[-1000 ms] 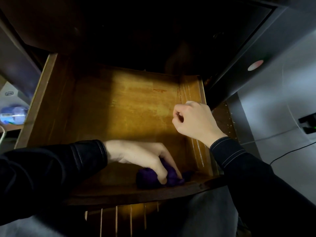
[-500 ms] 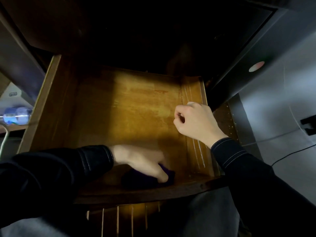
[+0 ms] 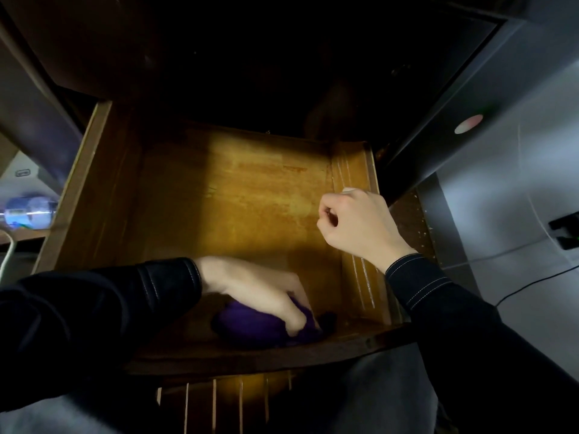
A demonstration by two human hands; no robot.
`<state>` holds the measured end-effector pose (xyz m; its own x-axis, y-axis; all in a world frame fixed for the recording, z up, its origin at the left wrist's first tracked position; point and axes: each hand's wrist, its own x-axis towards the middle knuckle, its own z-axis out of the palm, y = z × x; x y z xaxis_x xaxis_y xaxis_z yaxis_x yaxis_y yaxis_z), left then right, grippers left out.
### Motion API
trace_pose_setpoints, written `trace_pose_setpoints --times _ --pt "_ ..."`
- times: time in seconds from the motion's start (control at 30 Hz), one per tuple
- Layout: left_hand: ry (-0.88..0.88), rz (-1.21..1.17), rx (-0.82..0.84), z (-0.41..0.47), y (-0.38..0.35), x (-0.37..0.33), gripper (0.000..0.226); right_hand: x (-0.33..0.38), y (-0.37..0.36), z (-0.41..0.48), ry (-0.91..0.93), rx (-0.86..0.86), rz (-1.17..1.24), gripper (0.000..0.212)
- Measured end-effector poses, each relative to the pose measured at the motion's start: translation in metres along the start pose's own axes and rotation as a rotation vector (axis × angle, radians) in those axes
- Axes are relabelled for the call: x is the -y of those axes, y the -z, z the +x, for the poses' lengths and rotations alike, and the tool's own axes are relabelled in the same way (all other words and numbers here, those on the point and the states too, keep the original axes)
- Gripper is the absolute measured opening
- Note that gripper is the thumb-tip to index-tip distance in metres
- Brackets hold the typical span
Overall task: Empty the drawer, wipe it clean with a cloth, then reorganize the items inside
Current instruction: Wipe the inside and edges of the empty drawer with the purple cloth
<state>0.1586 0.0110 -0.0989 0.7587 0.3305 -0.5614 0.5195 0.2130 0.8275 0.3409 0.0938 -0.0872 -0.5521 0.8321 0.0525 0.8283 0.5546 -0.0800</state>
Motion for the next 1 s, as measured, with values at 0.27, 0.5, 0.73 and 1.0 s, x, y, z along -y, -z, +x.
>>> trace_pose_setpoints --times 0.27,0.5,0.73,1.0 --pt "-0.019 -0.008 0.005 0.0053 -0.0021 0.0011 0.033 0.0009 0.0018 0.0002 -0.004 0.008 0.010 0.014" --pt "-0.033 -0.014 0.014 0.0088 -0.0030 0.0022 0.033 0.0022 0.0019 0.0005 -0.016 0.015 0.016 0.013" --pt "-0.046 -0.023 0.008 0.0088 -0.0023 0.0044 0.035 0.0022 0.0026 0.0000 -0.018 0.019 0.021 0.014" --pt "-0.007 0.075 -0.055 0.0080 -0.0027 0.0026 0.020 0.0035 0.0042 -0.0003 -0.021 0.019 0.021 0.014"
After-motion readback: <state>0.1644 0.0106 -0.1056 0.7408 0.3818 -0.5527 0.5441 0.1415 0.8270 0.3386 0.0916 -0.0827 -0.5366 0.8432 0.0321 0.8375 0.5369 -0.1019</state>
